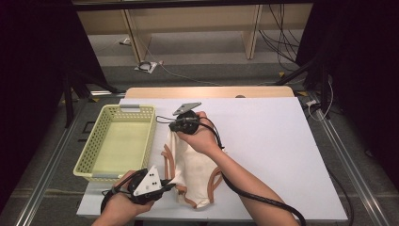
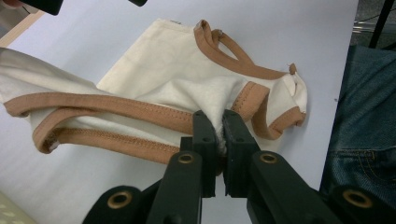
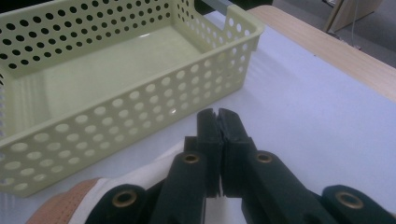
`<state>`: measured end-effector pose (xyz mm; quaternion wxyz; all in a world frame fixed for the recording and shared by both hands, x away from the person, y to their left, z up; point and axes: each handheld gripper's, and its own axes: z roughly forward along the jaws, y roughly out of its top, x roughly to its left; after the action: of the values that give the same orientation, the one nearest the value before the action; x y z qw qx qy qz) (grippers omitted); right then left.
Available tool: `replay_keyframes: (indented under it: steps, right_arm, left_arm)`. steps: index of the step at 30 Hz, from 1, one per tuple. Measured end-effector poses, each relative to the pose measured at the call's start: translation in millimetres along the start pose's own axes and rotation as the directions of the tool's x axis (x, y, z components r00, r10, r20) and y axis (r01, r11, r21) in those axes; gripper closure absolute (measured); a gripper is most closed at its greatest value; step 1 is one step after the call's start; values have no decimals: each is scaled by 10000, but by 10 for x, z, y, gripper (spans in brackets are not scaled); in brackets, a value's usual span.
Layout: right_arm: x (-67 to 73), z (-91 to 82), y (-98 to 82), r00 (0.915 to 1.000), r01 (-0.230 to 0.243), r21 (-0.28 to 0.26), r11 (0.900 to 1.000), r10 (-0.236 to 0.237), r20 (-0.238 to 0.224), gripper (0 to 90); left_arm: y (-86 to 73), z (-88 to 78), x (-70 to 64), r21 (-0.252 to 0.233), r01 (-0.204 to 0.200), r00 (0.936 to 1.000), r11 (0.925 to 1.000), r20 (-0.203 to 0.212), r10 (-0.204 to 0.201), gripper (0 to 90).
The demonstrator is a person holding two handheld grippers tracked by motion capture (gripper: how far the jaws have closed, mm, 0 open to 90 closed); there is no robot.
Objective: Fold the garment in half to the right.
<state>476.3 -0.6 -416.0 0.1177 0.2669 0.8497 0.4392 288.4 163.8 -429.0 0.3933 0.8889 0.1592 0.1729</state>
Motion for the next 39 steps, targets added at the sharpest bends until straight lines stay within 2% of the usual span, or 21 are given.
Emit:
replay_keyframes:
  steps: [39]
  right_arm:
    - [-77,-95,-80,9997,-143,-20,9999,143,175,891]
  left_arm:
    - [79,102,-23,-187,-165,9997,9997,198,169,853]
